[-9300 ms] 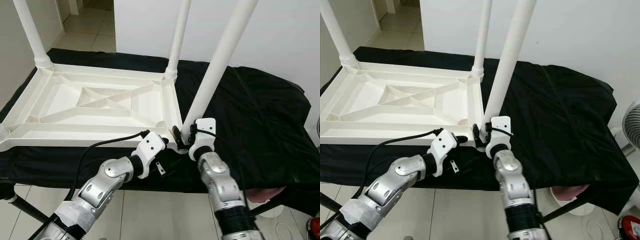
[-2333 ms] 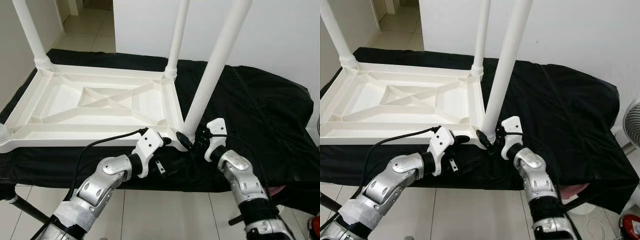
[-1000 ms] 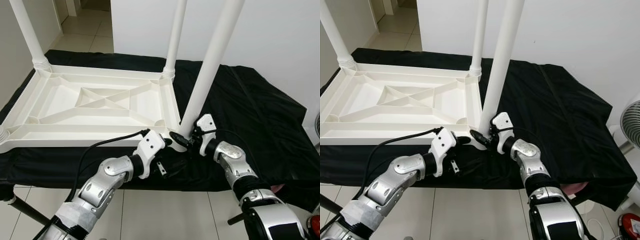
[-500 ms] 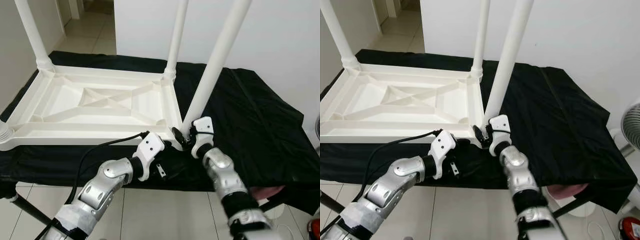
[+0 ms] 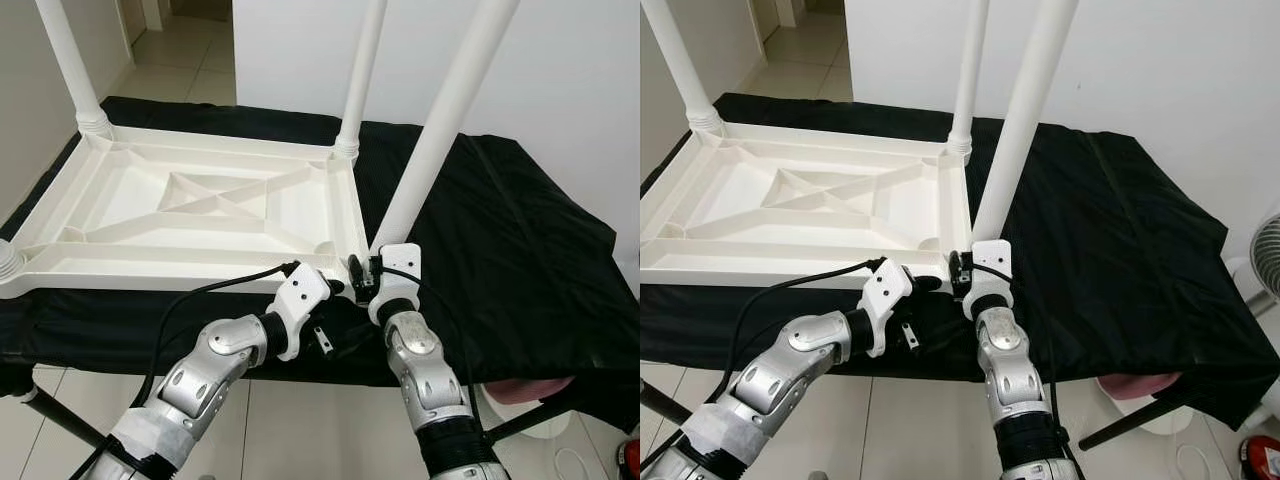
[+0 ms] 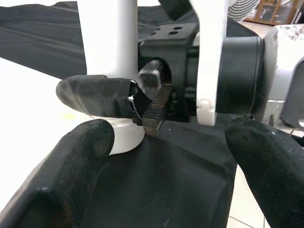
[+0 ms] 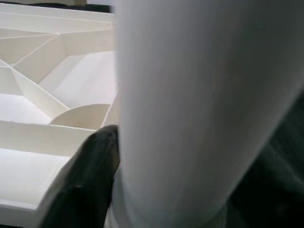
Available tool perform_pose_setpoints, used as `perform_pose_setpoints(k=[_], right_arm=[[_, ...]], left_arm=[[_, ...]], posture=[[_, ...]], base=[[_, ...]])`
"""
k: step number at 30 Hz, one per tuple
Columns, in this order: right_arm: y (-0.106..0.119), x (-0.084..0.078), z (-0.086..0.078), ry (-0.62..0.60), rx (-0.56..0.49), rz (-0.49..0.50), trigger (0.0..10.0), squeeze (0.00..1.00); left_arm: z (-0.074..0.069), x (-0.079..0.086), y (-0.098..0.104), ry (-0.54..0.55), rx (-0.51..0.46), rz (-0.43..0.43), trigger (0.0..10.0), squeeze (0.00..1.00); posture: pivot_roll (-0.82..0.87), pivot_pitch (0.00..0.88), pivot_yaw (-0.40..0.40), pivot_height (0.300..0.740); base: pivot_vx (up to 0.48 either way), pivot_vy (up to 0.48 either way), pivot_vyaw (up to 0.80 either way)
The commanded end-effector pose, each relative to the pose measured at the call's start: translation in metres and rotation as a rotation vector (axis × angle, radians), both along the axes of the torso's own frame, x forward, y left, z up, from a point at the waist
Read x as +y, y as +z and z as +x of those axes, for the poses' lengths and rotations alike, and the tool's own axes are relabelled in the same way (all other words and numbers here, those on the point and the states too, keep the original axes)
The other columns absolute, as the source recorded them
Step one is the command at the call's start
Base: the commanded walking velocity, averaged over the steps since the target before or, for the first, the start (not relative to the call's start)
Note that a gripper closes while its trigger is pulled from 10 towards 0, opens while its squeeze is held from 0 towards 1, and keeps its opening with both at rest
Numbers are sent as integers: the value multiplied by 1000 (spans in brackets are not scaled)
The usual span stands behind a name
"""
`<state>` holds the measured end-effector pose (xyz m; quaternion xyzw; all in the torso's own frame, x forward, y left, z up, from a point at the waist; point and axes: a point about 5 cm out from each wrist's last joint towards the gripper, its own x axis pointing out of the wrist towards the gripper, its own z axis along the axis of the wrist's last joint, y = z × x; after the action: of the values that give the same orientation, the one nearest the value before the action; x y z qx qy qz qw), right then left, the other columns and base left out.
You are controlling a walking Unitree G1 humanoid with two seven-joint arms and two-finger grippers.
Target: Building children table
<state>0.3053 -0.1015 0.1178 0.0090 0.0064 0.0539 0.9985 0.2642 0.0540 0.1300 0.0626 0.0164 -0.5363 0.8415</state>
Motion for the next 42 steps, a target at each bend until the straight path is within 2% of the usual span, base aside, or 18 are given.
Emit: perform_pose_setpoints(k=[1,5,7,9,10,11,19,22,24,28,33,34,35,38,39,40,41,42], right_arm=[[-6,-3,-7,-17,30,35,10000,1000],[-3,-3,-7,7,17,64,10000,1000],[0,-2,-7,56,4,99,10000,1000],[3,-4,-5,149,-12,87,10000,1000],[4,-5,-4,176,-17,75,10000,616],[5,-7,-2,207,-20,68,10000,0],[9,-16,4,342,-46,9,10000,0],[12,-26,15,490,-58,-75,10000,0],[12,-26,15,490,-58,-75,10000,0],[10,-31,21,592,-49,-110,10000,0],[5,-32,25,652,-20,-120,10000,0],[2,-31,27,674,-5,-131,8784,0],[0,-30,29,691,9,-136,4863,0],[-2,-29,30,701,18,-139,4863,0],[-4,-29,31,712,23,-138,1529,0],[-4,-29,31,712,23,-138,1529,0],[-5,-28,32,722,25,-143,0,0],[-7,-27,32,729,30,-144,0,0]], left_arm=[[-3,-3,0,-75,-2,16,10000,0],[-2,-3,0,-73,-3,15,10000,0],[-2,-3,0,-69,-4,15,10000,0],[-1,-3,1,-62,-6,13,10000,0],[-1,-3,1,-60,-7,12,10000,0],[-1,-3,1,-59,-7,11,10000,0],[-3,-5,1,-67,0,2,10000,0],[-4,-6,0,-67,2,1,10000,0],[-4,-6,0,-67,2,1,10000,0],[-4,-3,0,-58,1,2,10000,0],[-6,2,-1,-62,1,22,10000,0],[-7,6,-1,-64,2,30,10000,0],[-7,9,-1,-65,2,37,10000,0],[-7,10,-1,-65,3,40,10000,0],[-7,11,-1,-64,3,43,10000,0],[-7,11,-1,-64,3,43,10000,0],[-7,12,-1,-63,3,44,10000,0],[-8,11,-1,-64,3,45,10000,0]], posture=[[-44,0,-87,740],[-43,0,-91,740],[-43,0,-91,740],[-39,0,-99,740],[-39,0,-100,740],[-37,0,-101,740],[-40,0,-96,740],[-38,0,-95,740],[-38,0,-95,740],[-27,0,-102,740],[-14,0,-103,740],[-11,0,-101,740],[-10,0,-101,740],[-8,0,-98,740],[-6,0,-95,740],[-6,0,-95,740],[-6,0,-95,740],[-6,0,-95,740]], base=[[0,0,0],[0,0,0],[0,0,0],[0,0,0],[0,0,0],[0,0,0],[0,0,0],[0,0,0],[0,0,0],[0,0,0],[0,0,0],[0,0,0],[0,0,0],[0,0,0],[0,0,0],[0,0,0],[0,0,0],[0,0,0]])
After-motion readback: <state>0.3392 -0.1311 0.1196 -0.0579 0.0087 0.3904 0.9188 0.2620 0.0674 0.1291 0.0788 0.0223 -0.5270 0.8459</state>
